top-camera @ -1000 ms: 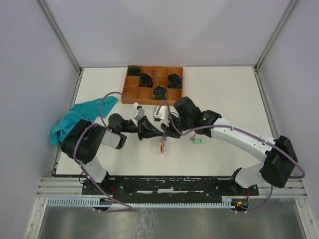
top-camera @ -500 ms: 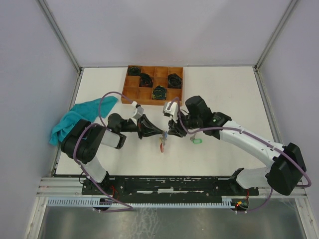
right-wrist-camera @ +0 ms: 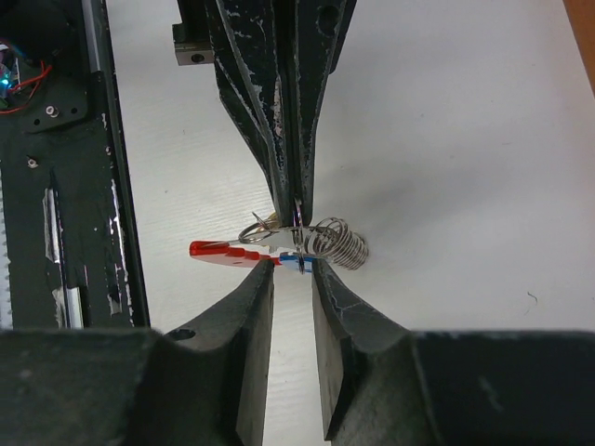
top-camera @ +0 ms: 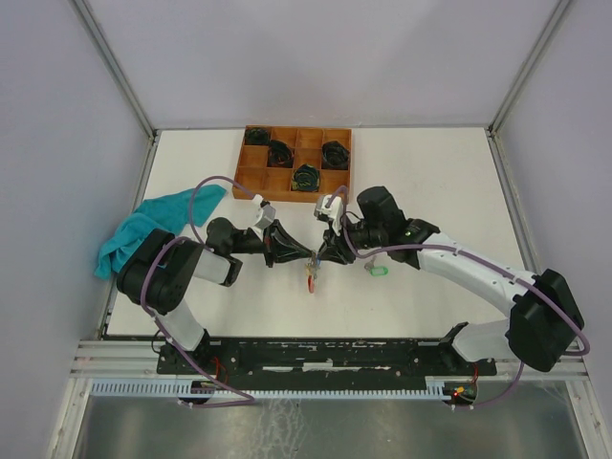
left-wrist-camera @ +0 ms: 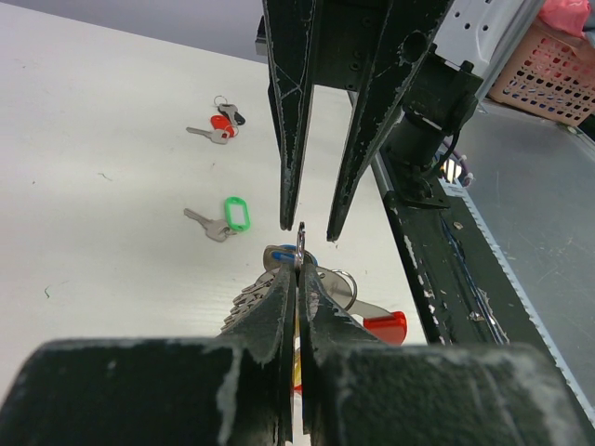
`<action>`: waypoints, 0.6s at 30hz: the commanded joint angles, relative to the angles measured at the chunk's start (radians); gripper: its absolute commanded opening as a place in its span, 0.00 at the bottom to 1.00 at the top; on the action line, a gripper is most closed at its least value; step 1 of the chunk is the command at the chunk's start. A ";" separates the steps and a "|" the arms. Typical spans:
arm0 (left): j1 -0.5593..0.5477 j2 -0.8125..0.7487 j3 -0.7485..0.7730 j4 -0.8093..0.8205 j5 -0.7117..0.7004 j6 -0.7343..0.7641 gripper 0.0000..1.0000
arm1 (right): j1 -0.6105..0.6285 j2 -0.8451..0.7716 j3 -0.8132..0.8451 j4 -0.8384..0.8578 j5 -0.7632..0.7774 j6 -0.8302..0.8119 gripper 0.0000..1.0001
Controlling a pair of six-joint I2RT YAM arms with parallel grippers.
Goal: Put the keys on the keyring
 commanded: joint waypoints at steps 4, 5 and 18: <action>0.004 -0.017 -0.005 0.204 0.001 -0.025 0.03 | -0.005 0.024 0.005 0.060 -0.042 0.015 0.26; 0.005 -0.019 -0.005 0.204 0.001 -0.025 0.03 | -0.006 0.025 0.005 0.058 -0.042 0.014 0.25; 0.005 -0.027 -0.006 0.204 0.011 -0.021 0.03 | -0.013 0.031 0.010 0.049 -0.059 0.014 0.01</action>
